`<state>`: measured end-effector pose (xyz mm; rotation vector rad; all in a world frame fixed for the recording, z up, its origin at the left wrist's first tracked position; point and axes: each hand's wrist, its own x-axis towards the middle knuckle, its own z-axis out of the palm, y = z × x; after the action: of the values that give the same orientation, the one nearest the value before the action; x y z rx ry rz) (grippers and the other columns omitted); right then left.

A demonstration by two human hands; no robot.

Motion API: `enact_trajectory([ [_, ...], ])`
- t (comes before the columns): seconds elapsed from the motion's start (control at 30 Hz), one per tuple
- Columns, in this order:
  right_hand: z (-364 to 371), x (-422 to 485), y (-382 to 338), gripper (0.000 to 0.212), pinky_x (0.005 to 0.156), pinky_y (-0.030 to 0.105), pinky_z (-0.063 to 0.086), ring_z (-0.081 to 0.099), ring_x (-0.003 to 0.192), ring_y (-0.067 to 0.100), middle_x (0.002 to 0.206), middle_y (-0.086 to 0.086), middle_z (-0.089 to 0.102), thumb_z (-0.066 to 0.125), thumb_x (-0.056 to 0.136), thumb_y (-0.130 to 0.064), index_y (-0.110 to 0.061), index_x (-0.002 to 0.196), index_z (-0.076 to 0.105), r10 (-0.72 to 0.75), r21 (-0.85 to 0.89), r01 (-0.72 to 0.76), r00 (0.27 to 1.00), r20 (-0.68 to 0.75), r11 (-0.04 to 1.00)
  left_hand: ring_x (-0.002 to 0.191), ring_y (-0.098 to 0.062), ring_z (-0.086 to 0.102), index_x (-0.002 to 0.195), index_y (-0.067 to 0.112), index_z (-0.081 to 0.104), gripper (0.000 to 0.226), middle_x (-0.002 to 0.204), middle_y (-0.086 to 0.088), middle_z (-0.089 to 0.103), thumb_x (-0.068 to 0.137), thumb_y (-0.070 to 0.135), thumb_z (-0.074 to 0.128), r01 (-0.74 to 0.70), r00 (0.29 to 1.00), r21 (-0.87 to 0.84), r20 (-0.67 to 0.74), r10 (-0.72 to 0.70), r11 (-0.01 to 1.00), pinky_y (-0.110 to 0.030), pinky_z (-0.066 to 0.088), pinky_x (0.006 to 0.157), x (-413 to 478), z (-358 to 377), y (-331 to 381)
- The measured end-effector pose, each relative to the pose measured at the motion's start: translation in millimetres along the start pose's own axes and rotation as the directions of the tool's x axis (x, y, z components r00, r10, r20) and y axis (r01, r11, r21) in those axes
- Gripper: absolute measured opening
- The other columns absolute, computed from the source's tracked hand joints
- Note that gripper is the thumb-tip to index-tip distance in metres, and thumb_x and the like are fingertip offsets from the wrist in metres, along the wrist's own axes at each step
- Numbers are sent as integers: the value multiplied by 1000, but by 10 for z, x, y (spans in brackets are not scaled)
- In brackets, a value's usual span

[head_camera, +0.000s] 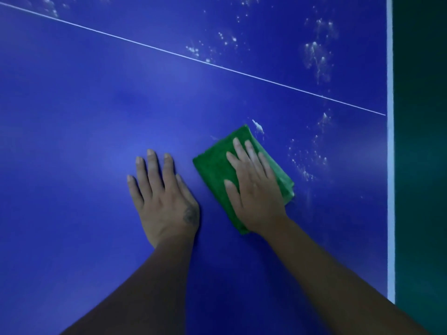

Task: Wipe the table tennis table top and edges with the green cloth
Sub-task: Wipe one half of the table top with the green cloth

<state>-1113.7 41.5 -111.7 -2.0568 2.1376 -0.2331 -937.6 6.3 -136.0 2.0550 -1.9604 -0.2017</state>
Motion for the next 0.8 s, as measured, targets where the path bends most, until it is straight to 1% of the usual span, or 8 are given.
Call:
enact_trajectory([
  [0.13, 91, 720, -316, 58, 135, 52, 14, 16, 168, 29, 179, 6, 24, 42, 111, -34, -8, 163, 44, 20, -1, -20, 997, -74, 1000, 165, -31, 22, 160, 13, 51, 52, 175, -10, 33, 112, 28, 38, -2, 1000, 13, -15, 2, 1000, -52, 10, 135, 13, -22, 6],
  [0.27, 108, 1097, -329, 62, 135, 49, 8, 14, 168, 25, 181, 0, 20, 39, 111, -38, -14, 168, 37, 41, 4, -41, 998, -50, 999, 166, -30, 22, 160, 14, 50, 54, 175, -9, 33, 110, 29, 37, 0, 1000, 29, -11, 0, 1000, -53, 11, 135, 10, -16, 31],
  [0.37, 5, 1213, 42, 64, 137, 44, 1, 8, 169, 22, 182, -2, 14, 32, 114, -47, -18, 171, 28, 180, 0, -180, 984, -22, 984, 165, -31, 23, 159, 14, 51, 54, 175, -9, 34, 110, 30, 39, -1, 999, 29, -32, 2, 1000, -54, 12, 135, 9, -9, 30],
  [0.47, -131, 1174, 498, 71, 136, 44, 4, 4, 169, 22, 183, -1, 8, 25, 114, -59, -20, 173, 22, 316, -33, -316, 949, 3, 948, 165, -31, 23, 159, 14, 50, 54, 174, -10, 35, 109, 32, 39, -6, 999, 25, -51, 7, 1000, -53, 12, 135, 6, 4, 37],
  [0.53, -186, 1098, 623, 74, 137, 48, 5, -1, 169, 26, 183, 3, 4, 21, 114, -59, -15, 173, 20, 394, -70, -393, 919, -9, 917, 165, -30, 21, 159, 15, 49, 54, 174, -9, 34, 109, 33, 39, -8, 999, 23, -52, 9, 1000, -52, 10, 135, 2, 24, 29],
  [0.63, -162, 1137, 464, 75, 137, 52, 2, -10, 168, 32, 182, 15, -9, 19, 115, -51, -1, 171, 18, 475, -148, -473, 879, -22, 868, 165, -30, 21, 159, 15, 49, 54, 174, -9, 34, 109, 33, 38, -12, 998, 24, -59, 13, 1000, -53, 10, 135, -5, 34, 28],
  [0.7, -106, 1234, 230, 74, 136, 54, 1, -11, 168, 37, 180, 22, -12, 20, 115, -45, 7, 168, 17, 470, -133, -466, 883, -2, 875, 165, -30, 22, 159, 14, 50, 54, 174, -9, 35, 109, 32, 39, -15, 998, 14, -67, 16, 1000, -54, 12, 135, -6, 35, 27],
  [0.8, 31, 1275, -123, 73, 135, 53, -1, -9, 168, 36, 180, 22, -11, 19, 116, -44, 4, 170, 9, 355, -94, -351, 934, 32, 932, 164, -31, 24, 158, 13, 52, 53, 173, -11, 37, 109, 30, 41, -17, 997, 16, -81, 18, 1000, -54, 13, 135, -11, 41, 30],
])
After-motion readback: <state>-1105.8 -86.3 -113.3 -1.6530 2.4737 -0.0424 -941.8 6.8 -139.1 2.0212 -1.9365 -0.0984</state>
